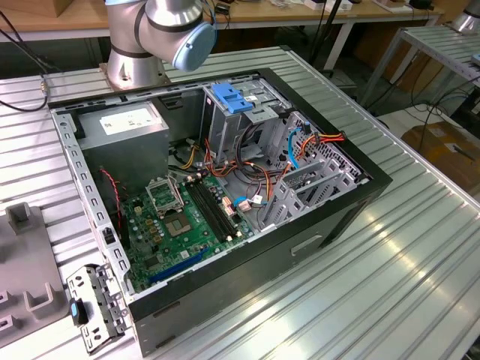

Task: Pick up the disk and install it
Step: 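Pick up the disk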

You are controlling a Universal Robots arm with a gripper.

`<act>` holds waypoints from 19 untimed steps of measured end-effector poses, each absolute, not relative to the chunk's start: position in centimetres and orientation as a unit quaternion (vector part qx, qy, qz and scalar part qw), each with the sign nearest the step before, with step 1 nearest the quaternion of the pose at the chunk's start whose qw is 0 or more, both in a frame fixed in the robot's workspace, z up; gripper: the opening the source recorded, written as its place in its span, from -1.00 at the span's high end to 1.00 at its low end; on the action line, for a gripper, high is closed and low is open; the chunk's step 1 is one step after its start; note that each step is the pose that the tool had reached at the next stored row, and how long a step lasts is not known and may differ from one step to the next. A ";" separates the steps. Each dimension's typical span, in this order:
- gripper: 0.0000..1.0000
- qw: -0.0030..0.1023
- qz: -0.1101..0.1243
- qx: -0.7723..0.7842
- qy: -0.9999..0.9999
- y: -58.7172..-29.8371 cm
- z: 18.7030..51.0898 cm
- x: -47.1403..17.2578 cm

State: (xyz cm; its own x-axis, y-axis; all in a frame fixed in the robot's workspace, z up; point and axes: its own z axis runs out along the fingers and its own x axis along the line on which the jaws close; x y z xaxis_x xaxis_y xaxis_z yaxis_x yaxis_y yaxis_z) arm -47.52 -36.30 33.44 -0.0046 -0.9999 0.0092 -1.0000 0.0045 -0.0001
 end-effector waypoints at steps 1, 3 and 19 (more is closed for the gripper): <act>0.25 0.003 0.003 0.705 -0.709 -36.3 33.6 -47.5; 0.25 0.003 0.003 0.705 -0.709 -36.3 33.8 -47.5; 0.25 0.003 0.003 0.705 -0.709 -36.3 35.2 -47.5</act>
